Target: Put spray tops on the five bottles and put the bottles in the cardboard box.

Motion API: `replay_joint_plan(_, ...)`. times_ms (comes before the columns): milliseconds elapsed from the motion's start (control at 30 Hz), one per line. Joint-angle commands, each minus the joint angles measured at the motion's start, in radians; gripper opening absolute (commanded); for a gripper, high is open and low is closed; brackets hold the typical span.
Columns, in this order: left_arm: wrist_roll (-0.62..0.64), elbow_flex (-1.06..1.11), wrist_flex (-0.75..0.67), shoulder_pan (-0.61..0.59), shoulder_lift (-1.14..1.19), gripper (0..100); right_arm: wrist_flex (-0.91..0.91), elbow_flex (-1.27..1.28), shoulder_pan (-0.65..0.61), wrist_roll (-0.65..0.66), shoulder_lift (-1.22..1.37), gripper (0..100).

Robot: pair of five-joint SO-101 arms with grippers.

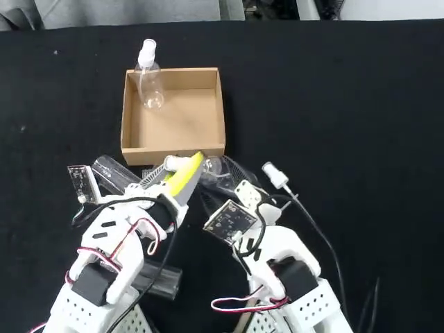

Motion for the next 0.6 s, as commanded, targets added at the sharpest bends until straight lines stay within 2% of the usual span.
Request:
replay_joint_plan(0,0.035,-0.042,0.005,0.008,-0.012,20,-0.028,-0.005,-0.014,0.002,-0.097,6.0)
replay_joint_plan(233,0.057,-0.059,-0.003,0.008,-0.012,19,-0.026,-0.005,-0.017,0.002,-0.097,6.0)
replay_joint_plan(367,0.115,-0.056,-0.032,0.007,-0.012,18,-0.026,-0.005,-0.015,0.002,-0.096,6.0)
replay_joint_plan(567,0.115,-0.05,-0.032,0.007,-0.012,18,-0.02,-0.005,-0.015,0.002,-0.09,6.0)
